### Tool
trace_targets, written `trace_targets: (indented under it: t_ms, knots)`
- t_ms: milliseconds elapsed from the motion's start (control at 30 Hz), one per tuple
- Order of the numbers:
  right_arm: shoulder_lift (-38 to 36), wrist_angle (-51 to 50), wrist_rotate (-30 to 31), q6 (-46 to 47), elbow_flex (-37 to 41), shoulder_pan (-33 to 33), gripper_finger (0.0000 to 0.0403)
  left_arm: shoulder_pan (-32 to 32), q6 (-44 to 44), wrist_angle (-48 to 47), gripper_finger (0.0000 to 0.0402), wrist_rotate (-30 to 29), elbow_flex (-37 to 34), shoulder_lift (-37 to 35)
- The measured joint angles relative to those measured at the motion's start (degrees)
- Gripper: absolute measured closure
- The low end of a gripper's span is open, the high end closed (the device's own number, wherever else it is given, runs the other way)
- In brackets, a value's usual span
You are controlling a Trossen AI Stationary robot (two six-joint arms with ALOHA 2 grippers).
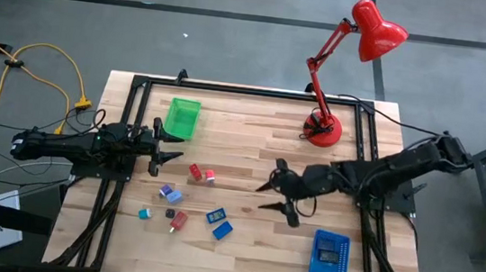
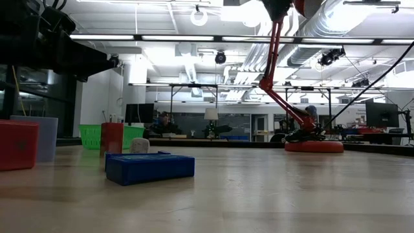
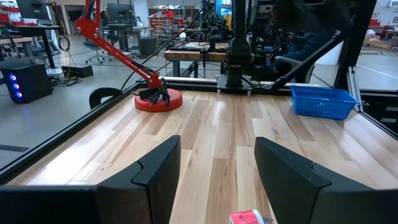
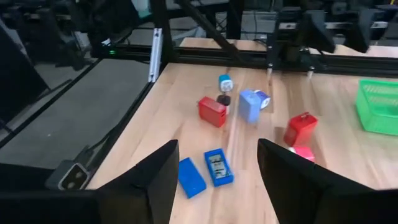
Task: Pick & Place Office items
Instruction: Put the top blue digital timer into the blue bin
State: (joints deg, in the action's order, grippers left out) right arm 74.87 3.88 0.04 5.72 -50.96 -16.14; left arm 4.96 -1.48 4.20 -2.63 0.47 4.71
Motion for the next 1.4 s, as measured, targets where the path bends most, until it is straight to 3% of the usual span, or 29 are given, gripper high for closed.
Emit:
trace_targets:
  t_ms: [200, 600, 767, 1133, 1400]
  knots:
    - [0.0, 0.04, -2.96, -2.45, 0.0, 3.1, 0.0199, -0.01, 0.02, 0.0, 0.0202, 0.0, 0.0, 0.0]
    - [-0.11, 0.26, -0.21, -7.5, 0.0, 3.54, 0.0199, 0.0, 0.01, 0.0, 0.0202, 0.0, 0.0, 0.0]
    - [-2.43, 0.09, -4.6, -7.05, 0.5, 7.44, 0.0199, -0.01, 0.02, 0.01, 0.0202, 0.0, 0.0, 0.0]
    - [-8.58, 10.55, -13.69, -5.31, 12.59, 15.74, 0.0199, 0.01, 0.0, 0.25, 0.0202, 0.0, 0.0, 0.0]
    - [-15.05, 19.08, -11.38, -5.27, 24.0, 17.73, 0.0199, -0.01, 0.0, 0.19, 0.0202, 0.0, 0.0, 0.0]
